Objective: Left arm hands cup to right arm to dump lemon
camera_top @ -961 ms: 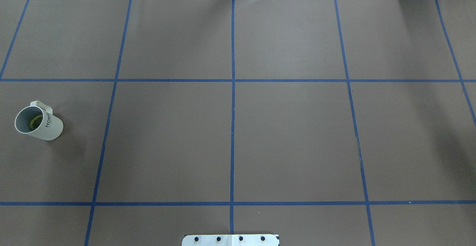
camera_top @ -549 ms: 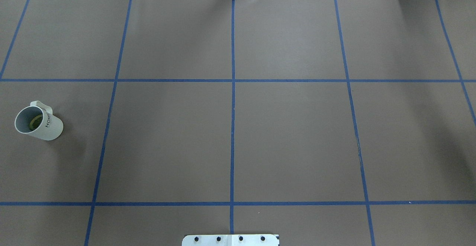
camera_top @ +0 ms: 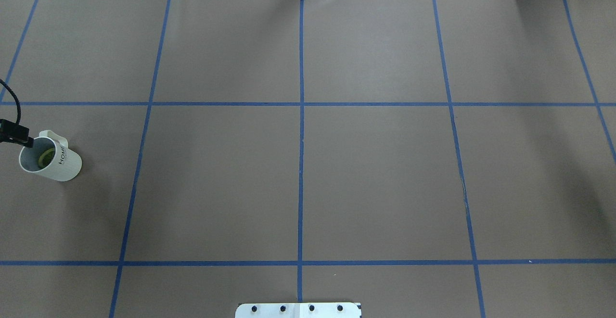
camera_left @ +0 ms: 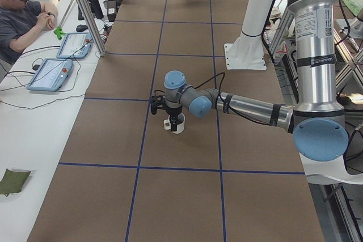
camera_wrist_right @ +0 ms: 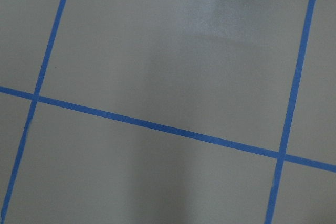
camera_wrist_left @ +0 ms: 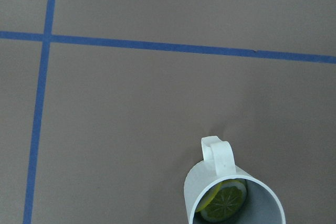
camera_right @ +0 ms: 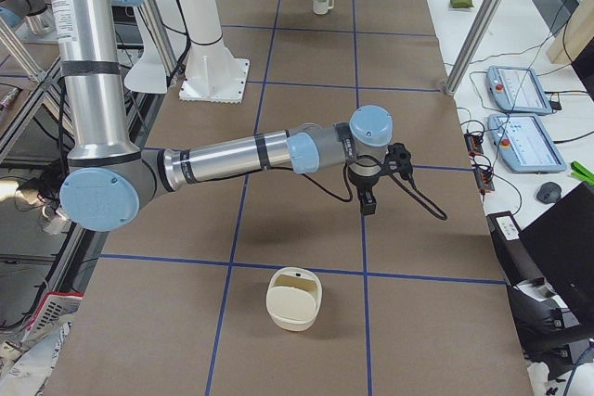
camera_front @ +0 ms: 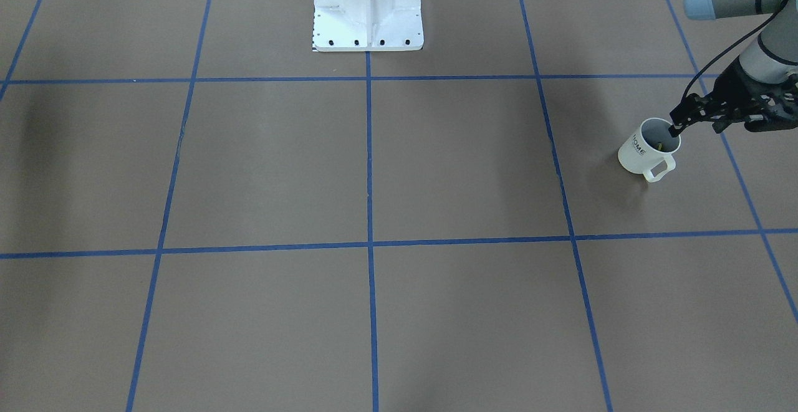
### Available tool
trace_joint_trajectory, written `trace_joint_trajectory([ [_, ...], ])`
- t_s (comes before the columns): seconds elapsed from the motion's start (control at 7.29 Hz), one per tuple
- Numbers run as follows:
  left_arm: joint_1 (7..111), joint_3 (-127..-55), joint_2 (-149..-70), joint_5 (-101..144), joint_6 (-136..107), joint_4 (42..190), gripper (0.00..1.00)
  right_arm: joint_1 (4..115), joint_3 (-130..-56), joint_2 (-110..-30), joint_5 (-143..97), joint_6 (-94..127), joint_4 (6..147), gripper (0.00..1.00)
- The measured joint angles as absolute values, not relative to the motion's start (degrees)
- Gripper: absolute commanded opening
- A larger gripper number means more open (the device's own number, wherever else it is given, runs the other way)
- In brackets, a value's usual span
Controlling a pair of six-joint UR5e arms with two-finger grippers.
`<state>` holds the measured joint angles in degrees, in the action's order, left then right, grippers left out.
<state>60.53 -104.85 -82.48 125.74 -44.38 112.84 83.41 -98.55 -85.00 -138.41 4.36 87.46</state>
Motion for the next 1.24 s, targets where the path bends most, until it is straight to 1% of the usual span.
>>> trace_joint_trajectory([
  [0.14,59.2,-103.45,-82.8,125.64,-44.48,113.98,0.79,83.41,-98.64,-84.97,-138.42,4.33,87.45,1.0],
  [0.27,58.21,-102.55,-83.08,125.61,-44.5,114.45,0.33,83.41,-98.72,-84.93,-138.42,4.3,87.45,1.0],
  [0.41,57.67,-102.1,-83.23,125.58,-44.46,114.59,0.0,83.41,-98.78,-84.92,-138.43,4.26,87.28,1.0],
  [0.96,57.51,-102.41,-83.99,126.8,-44.91,113.83,0.0,83.41,-98.76,-85.28,-138.43,4.32,84.23,1.0],
  [1.1,58.47,-103.6,-84.67,128.97,-44.97,111.96,0.0,83.38,-98.84,-84.95,-138.41,4.38,83.77,1.0],
  [1.24,60.84,-105.58,-86.79,131.95,-44.97,107.06,0.0,83.37,-98.91,-84.23,-138.35,4.44,83.02,1.0],
])
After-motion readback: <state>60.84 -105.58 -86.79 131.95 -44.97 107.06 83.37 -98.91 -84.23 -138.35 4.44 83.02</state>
